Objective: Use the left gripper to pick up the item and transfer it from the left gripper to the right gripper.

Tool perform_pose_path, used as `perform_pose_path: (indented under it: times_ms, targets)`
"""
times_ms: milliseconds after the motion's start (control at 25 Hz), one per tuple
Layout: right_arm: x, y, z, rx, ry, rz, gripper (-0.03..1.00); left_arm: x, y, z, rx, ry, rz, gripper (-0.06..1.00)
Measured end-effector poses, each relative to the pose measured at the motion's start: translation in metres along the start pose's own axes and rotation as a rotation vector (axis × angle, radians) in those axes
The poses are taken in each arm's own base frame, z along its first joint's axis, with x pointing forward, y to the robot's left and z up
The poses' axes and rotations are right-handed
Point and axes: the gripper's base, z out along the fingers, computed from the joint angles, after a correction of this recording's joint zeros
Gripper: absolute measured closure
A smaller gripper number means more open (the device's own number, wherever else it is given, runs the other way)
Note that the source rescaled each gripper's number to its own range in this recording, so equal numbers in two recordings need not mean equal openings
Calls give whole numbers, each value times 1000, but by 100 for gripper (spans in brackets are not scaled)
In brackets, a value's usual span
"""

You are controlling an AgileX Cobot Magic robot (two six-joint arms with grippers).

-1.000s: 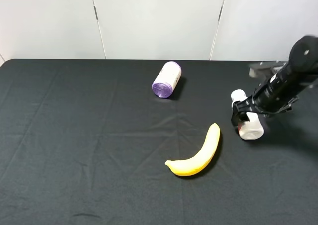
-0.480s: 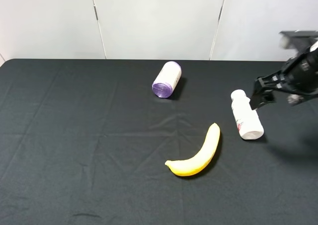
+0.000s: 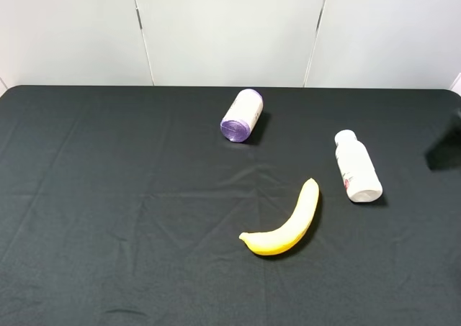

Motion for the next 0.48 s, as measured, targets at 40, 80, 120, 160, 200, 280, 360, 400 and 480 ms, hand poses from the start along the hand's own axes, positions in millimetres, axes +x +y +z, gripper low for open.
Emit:
perform_pose_path:
  times_ms: [40, 80, 120, 160, 200, 280, 360, 400, 480]
  targets:
    - [11, 0, -5, 5, -31, -4, -3, 0, 0, 0, 0, 0, 0, -6]
    - [23, -1, -7, 9, -54, -7, -3, 0, 0, 0, 0, -1, 0, -6]
    - [33, -1, -10, 10, -80, -9, -3, 0, 0, 0, 0, -1, 0, -6]
    - [44, -1, -13, 10, -116, -10, -3, 0, 0, 0, 0, -1, 0, -6]
    - [54, -1, -16, 10, -161, -12, -3, 0, 0, 0, 0, -1, 0, -6]
    - [70, -1, -20, 9, -238, -15, -3, 0, 0, 0, 0, -1, 0, -6]
    - [85, -1, -23, 8, -316, -18, -3, 0, 0, 0, 0, -1, 0, -6]
    - [90, -1, -24, 8, -351, -19, -3, 0, 0, 0, 0, -1, 0, -6]
    - [99, -1, -28, 7, -431, -22, -3, 0, 0, 0, 0, -1, 0, -6]
